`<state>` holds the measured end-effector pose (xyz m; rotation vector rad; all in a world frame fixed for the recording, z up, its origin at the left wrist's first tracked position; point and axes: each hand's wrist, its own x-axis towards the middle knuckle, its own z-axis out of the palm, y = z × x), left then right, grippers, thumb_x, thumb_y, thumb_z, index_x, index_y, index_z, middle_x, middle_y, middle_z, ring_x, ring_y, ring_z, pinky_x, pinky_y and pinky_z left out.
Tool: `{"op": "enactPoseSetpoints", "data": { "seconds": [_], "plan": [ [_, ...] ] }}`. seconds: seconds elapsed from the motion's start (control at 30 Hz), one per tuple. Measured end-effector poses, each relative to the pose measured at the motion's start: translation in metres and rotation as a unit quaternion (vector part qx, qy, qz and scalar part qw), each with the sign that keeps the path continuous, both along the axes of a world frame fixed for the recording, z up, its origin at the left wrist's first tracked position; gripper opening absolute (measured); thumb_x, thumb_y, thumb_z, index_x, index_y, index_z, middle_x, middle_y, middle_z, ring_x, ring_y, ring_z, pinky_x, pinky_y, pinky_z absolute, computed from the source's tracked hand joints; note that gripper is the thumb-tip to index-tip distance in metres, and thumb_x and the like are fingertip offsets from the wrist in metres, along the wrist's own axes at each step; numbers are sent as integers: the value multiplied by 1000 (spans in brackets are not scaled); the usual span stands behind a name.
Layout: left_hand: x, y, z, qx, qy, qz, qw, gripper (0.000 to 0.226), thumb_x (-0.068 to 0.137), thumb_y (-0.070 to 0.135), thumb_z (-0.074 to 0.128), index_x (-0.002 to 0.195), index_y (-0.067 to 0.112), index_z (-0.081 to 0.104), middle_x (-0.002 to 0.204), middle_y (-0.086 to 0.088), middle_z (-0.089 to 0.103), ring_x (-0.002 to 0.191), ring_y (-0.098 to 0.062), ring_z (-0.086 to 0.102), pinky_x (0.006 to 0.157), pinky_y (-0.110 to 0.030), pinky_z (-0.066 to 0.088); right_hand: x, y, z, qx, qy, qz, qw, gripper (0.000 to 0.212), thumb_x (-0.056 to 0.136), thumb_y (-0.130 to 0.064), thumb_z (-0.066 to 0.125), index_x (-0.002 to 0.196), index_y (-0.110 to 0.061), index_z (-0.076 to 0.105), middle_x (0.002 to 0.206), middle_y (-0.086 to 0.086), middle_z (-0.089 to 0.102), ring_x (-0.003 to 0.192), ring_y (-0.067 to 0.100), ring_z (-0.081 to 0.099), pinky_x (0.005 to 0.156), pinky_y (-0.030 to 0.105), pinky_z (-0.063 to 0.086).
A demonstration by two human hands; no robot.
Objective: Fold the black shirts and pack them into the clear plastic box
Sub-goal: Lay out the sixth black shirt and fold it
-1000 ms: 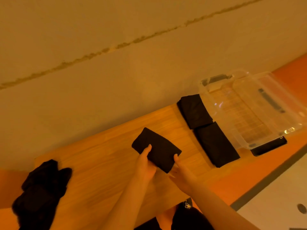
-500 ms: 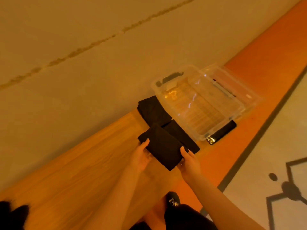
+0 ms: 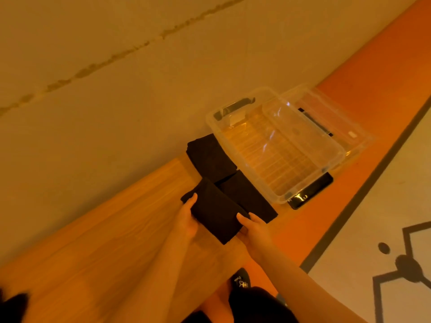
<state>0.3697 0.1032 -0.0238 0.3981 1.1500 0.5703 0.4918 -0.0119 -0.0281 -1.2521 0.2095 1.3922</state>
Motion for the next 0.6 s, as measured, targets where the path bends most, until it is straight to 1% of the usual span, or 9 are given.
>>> {"op": "enactPoseSetpoints", "data": {
  "seconds": [0.03, 0.07, 0.13, 0.17, 0.23, 0.3, 0.4, 0.5, 0.6],
  "plan": [
    [-2, 3, 0, 1, -2, 5, 1000, 40, 95, 28, 46, 129, 7, 49, 133, -17, 51, 115, -31, 52, 93, -41, 44, -4, 4, 1, 1, -2, -11, 1000, 28, 87, -2, 58, 112, -11, 52, 104, 10, 63, 93, 22, 62, 78, 34, 52],
    [-2, 6, 1, 1, -5, 4, 1000, 40, 95, 28, 47, 129, 6, 50, 133, -17, 51, 112, -30, 54, 91, -40, 46, -6, 7, -1, -3, -5, -27, 1000, 31, 87, -2, 59, 116, -10, 52, 108, 11, 62, 95, 23, 62, 81, 36, 51],
    [4, 10, 6, 2, -9, -9, 1000, 43, 94, 26, 49, 132, 5, 48, 132, -17, 52, 114, -30, 54, 91, -39, 46, -2, 7, -6, -11, -1, -68, 998, 56, 84, -5, 62, 136, -5, 41, 125, 15, 55, 107, 27, 59, 89, 39, 50],
    [10, 12, 8, 3, -8, -18, 1000, 44, 93, 25, 51, 133, 5, 48, 132, -16, 52, 117, -31, 53, 93, -39, 46, 1, 6, -9, -16, 1, -84, 996, 65, 83, -6, 63, 141, -6, 34, 130, 15, 52, 112, 28, 57, 92, 40, 49],
    [20, 15, 11, 7, -3, -28, 1000, 43, 93, 21, 52, 132, 5, 48, 131, -15, 53, 119, -30, 51, 92, -37, 45, 7, 2, -12, -21, -4, -96, 995, 67, 84, -6, 62, 142, -8, 29, 131, 14, 51, 115, 29, 54, 96, 44, 46],
    [25, 18, 12, -1, 0, -23, 1000, 43, 93, 21, 52, 132, 4, 48, 131, -15, 53, 119, -30, 51, 91, -37, 45, 9, 2, -14, -17, -29, -78, 996, 65, 85, -6, 62, 142, -8, 30, 128, 13, 52, 115, 29, 54, 98, 46, 45],
    [25, 21, 8, -8, -14, -11, 1000, 43, 94, 23, 51, 132, 4, 48, 131, -16, 53, 119, -31, 52, 84, -35, 49, 9, 9, -12, -13, -63, -79, 995, 71, 85, -6, 62, 145, -7, 23, 132, 11, 49, 121, 29, 50, 103, 46, 41],
    [31, 23, 8, -4, -33, -26, 999, 41, 93, 20, 52, 132, 7, 49, 128, -13, 55, 115, -29, 54, 80, -33, 50, 15, 7, -11, -19, -59, -108, 992, 68, 87, -4, 58, 145, -8, 23, 133, 11, 47, 113, 25, 53, 96, 39, 45],
    [46, 22, 8, 7, -44, -54, 998, 39, 89, 12, 57, 128, 10, 52, 116, -10, 61, 102, -23, 60, 73, -32, 52, 28, -5, -12, -25, -58, -111, 992, 55, 88, -5, 56, 139, -8, 35, 126, 8, 53, 101, 17, 57, 83, 32, 48]
  ]
}}
